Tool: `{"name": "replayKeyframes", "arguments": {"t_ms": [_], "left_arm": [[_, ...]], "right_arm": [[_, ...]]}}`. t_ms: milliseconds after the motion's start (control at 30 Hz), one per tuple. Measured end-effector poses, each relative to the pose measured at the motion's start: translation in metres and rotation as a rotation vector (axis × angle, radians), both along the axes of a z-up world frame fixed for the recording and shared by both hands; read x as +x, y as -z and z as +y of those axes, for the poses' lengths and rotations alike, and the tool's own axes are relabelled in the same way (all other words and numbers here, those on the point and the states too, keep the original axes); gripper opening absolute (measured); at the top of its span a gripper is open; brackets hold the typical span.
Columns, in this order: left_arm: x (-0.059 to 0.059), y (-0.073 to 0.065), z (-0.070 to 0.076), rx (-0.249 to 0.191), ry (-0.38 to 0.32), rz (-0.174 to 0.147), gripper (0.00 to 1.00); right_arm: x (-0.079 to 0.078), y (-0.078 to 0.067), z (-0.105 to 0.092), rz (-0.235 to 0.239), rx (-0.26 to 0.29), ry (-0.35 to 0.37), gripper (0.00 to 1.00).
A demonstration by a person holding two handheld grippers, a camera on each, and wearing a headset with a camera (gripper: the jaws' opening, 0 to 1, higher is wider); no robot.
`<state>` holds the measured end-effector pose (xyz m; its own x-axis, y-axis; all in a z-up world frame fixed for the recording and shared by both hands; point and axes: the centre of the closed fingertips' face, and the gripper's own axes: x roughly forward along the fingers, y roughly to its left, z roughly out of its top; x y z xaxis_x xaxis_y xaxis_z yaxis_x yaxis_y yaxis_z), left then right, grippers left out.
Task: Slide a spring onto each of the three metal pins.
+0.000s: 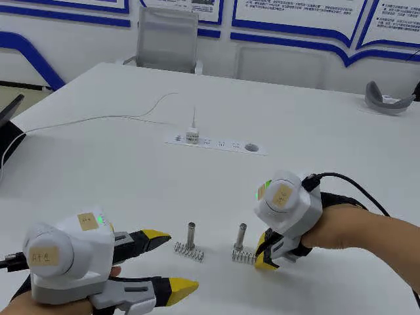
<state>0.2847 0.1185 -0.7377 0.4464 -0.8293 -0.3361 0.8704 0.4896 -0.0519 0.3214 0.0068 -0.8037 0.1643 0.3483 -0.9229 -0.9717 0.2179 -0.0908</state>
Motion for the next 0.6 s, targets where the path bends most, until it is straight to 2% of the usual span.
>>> {"name": "replayKeyframes", "arguments": {"t_ms": [300, 600], "left_arm": [[-0.003, 0.001, -0.017, -0.001, 0.043, -0.002, 0.54], [-0.005, -0.002, -0.033, -0.003, 0.097, -0.014, 0.51]], "right_arm": [[-0.016, -0.024, 0.008, -0.012, 0.011, -0.044, 0.11], [-0.032, -0.041, 0.014, -0.025, 0.009, -0.083, 0.11]]}}
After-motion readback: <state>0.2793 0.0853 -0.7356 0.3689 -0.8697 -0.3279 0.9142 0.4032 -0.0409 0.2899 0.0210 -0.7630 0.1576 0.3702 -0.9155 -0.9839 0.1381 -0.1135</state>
